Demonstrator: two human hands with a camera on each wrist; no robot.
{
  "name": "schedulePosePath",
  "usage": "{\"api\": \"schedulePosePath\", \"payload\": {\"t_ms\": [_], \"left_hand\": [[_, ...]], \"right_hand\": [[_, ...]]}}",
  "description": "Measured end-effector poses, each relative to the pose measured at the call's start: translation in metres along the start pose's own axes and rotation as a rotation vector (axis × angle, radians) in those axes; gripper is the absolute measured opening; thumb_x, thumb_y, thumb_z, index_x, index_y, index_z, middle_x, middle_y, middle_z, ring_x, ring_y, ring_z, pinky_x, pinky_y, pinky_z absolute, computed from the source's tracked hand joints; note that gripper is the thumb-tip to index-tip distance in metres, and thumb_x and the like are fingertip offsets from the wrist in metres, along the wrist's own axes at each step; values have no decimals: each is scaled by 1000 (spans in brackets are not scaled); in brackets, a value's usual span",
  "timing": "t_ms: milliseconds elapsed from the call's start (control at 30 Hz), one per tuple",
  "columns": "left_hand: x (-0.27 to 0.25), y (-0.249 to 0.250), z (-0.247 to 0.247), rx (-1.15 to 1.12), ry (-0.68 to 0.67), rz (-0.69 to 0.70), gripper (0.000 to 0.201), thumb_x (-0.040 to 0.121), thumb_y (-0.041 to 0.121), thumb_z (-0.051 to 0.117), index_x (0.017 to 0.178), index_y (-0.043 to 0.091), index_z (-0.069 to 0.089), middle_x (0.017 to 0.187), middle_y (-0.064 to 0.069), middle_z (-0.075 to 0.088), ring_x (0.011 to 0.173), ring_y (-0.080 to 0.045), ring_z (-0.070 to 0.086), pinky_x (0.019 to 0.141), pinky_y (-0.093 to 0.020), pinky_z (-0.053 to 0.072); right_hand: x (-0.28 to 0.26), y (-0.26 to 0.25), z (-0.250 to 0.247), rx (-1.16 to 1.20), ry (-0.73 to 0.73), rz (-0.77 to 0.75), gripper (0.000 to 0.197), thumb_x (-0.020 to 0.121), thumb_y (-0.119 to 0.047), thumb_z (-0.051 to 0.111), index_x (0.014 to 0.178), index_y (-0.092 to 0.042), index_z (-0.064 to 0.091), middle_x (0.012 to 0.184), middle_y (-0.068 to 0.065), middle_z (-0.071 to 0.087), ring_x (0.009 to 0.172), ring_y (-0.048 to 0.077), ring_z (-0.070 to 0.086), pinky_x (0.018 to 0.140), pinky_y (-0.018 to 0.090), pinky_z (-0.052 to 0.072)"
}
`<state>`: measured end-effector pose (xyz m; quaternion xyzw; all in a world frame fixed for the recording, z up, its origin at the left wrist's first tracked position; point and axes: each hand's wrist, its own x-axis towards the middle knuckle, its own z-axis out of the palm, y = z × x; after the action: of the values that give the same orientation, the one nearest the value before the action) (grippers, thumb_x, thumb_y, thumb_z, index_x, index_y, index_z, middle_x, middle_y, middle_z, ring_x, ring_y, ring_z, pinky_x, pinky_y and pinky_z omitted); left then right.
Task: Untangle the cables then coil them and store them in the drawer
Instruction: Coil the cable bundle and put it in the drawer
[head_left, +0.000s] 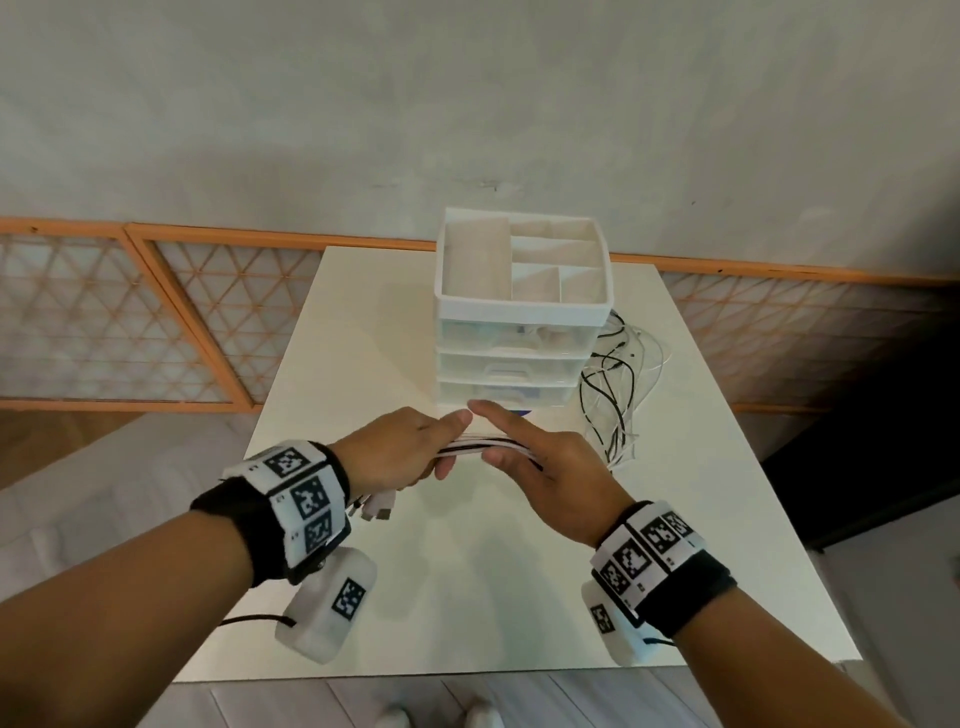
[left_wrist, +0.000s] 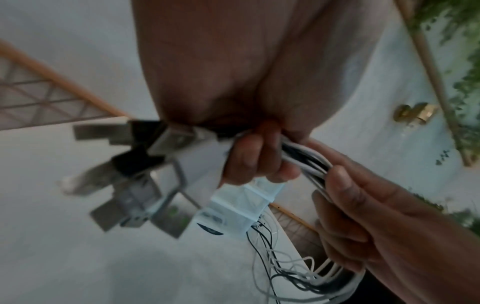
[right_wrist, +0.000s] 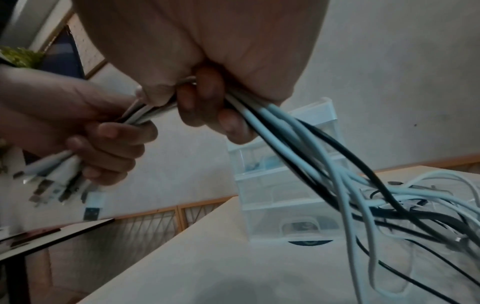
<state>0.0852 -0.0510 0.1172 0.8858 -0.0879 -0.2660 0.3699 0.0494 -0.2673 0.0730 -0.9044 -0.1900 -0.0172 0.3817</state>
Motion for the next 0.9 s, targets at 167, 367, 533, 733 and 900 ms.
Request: {"api": "schedulePosePath", "payload": {"t_ms": [167, 367, 533, 733, 900], "left_hand": [[3, 4, -10, -234, 111, 12, 56, 99, 56, 39, 71, 12, 58, 57, 2, 45, 54, -16, 38, 59, -27, 33], [11, 13, -12, -863, 348, 70, 47, 104, 42, 41, 73, 11, 58, 50, 8, 37, 49, -12, 31, 55, -26, 27], [13, 28, 25, -771, 452, 130, 58, 97, 66, 29, 82, 15, 53, 56, 8, 39, 54, -13, 34, 54, -25, 33], [-2, 46, 34, -551, 246, 204, 61, 84, 70, 53, 70, 11, 53, 49, 3, 55, 41, -11, 54, 43, -22, 41], [4, 36, 23, -868, 299, 9, 47, 90, 54, 62, 65, 16, 49, 53, -5, 48, 43, -19, 48, 49, -25, 40]], "right_hand": [[1, 0, -2, 118, 34, -11, 37, 101, -50, 35, 131, -39, 55, 81, -10, 67, 72, 13, 60, 72, 35, 52], [4, 8, -19, 292, 212, 98, 34, 101, -37, 42, 111, -18, 69, 66, -12, 45, 61, 3, 43, 64, 14, 36], [14, -28, -3, 382, 440, 64, 31, 102, -22, 50, 123, -9, 69, 66, -20, 56, 66, 0, 52, 67, 9, 41], [11, -47, 24, 215, 379, -101, 23, 95, 1, 49, 90, -11, 68, 65, -8, 59, 60, 7, 57, 55, 29, 47], [2, -44, 21, 228, 173, -115, 32, 97, -7, 55, 124, -21, 65, 80, 7, 63, 73, 22, 59, 68, 36, 51]]}}
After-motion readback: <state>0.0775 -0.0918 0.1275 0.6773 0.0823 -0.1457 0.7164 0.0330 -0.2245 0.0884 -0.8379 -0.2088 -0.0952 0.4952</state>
